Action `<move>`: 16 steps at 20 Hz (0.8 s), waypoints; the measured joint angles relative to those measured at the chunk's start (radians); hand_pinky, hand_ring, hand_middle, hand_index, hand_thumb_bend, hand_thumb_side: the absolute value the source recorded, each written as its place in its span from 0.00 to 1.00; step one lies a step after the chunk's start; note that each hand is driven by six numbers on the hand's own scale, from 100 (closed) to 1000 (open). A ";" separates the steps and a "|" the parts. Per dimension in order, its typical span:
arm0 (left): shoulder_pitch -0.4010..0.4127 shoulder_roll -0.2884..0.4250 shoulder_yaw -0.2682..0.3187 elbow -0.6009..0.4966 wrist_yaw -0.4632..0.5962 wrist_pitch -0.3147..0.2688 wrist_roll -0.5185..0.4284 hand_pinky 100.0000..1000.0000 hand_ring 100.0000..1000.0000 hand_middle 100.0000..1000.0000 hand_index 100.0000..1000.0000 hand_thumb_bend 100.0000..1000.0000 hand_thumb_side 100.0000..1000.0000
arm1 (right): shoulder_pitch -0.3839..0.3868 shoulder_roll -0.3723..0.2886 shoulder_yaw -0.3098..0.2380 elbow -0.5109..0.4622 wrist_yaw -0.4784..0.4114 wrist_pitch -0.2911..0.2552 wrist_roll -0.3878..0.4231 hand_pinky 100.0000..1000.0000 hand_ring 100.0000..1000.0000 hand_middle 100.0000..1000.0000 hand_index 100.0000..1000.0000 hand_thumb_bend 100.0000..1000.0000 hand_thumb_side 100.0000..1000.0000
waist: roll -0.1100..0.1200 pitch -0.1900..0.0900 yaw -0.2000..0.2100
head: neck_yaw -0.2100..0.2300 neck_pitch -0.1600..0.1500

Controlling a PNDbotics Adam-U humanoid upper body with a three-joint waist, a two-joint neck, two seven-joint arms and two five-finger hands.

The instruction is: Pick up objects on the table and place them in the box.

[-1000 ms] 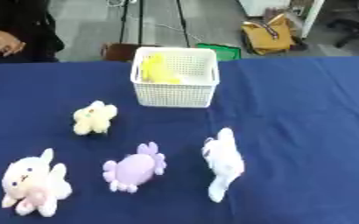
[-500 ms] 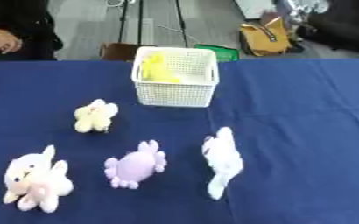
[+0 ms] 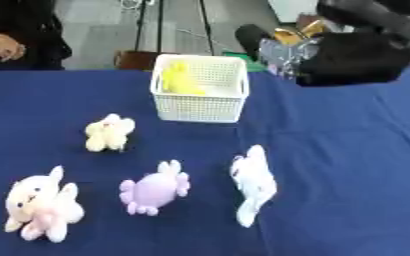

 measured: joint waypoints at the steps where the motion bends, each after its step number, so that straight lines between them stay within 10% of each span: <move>1: 0.000 0.001 -0.001 0.000 0.000 0.000 0.000 0.70 0.80 0.77 0.80 0.00 0.60 | -0.004 0.007 0.010 0.014 0.000 0.001 0.011 0.86 0.88 0.81 0.95 0.24 1.00 | 0.000 0.000 0.000 | 0.000 0.000; 16: -0.002 0.006 -0.004 0.000 0.009 -0.005 -0.005 0.70 0.80 0.76 0.80 0.00 0.59 | 0.035 0.025 0.072 0.011 0.000 0.070 0.048 0.85 0.88 0.80 0.94 0.33 1.00 | 0.001 0.001 -0.005 | -0.005 0.000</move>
